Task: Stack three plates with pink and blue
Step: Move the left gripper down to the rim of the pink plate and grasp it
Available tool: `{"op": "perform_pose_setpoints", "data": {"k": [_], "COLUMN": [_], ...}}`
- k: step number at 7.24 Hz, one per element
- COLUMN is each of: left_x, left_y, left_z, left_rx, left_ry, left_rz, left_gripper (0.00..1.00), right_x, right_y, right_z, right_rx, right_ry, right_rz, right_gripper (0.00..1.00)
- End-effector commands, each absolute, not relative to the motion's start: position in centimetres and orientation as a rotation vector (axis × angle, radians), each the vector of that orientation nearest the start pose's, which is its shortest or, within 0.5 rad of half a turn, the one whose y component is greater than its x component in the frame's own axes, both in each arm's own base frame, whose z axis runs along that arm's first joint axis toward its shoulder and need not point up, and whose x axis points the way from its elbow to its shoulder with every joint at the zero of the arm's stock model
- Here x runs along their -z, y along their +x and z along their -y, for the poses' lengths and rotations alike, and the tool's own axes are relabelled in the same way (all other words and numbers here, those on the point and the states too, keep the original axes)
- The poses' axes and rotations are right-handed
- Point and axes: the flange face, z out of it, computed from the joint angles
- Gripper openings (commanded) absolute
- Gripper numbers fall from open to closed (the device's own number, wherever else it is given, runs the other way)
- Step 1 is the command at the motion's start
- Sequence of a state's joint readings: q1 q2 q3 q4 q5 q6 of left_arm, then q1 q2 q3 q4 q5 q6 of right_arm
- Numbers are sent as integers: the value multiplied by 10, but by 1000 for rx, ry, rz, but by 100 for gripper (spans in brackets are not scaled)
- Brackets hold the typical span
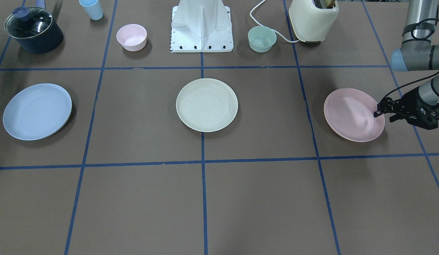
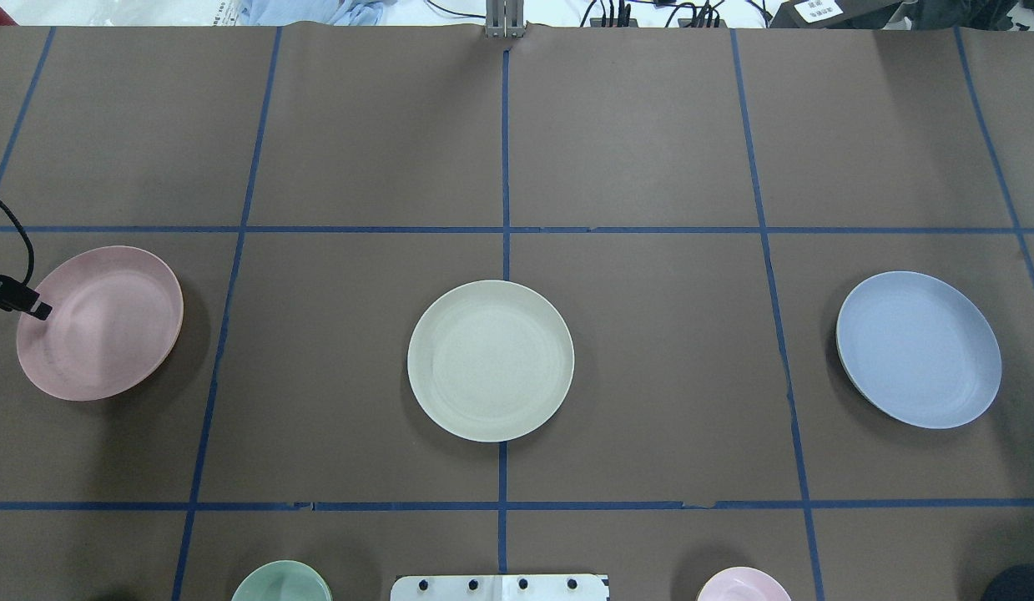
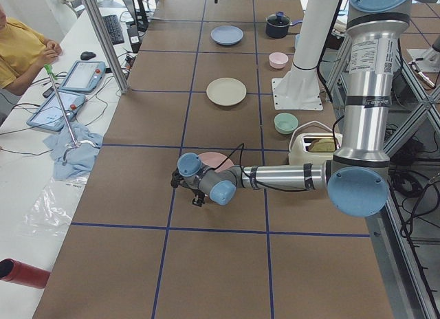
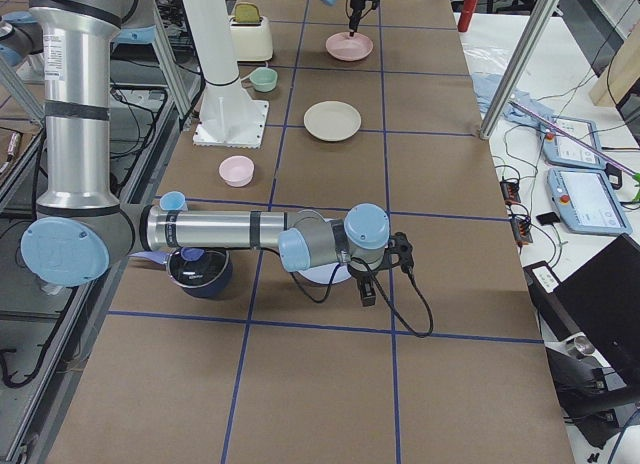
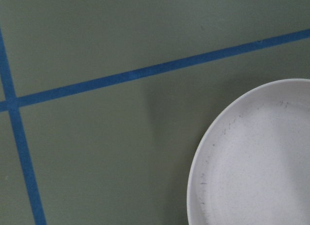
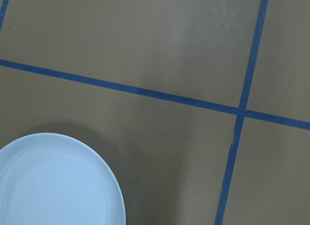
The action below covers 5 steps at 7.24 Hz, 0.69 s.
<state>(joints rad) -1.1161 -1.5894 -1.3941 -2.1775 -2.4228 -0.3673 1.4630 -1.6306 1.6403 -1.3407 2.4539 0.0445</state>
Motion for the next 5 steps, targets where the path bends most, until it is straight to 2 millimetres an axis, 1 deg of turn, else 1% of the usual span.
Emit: {"op": "perform_pose_setpoints", "data": {"k": [1,2,3,4,5], "left_x": [-664,-666,-655,-622,-579], "left_y": [176,178,181,185,186], "left_z": [493,495,492,495,496], "left_rx": [-192,-182,-198,-184,-113], "left_ry": [11,-2,-35,-70,-70], "left_rz": [-937,-936,-1000,-1090,-1114], "left_gripper": [0,0,0,0,0], "right_x": [-622,-620,-617,-610,-599], "right_y": [3,1,-8,-22,-34], "right_z": [482,483,484,490,498], "right_rx": [167,171,178,177,182], "right_ry": [153,153,145,132,128], "right_rz": [896,897,905,912,920], "right_gripper": [100,100,100,100,100]}}
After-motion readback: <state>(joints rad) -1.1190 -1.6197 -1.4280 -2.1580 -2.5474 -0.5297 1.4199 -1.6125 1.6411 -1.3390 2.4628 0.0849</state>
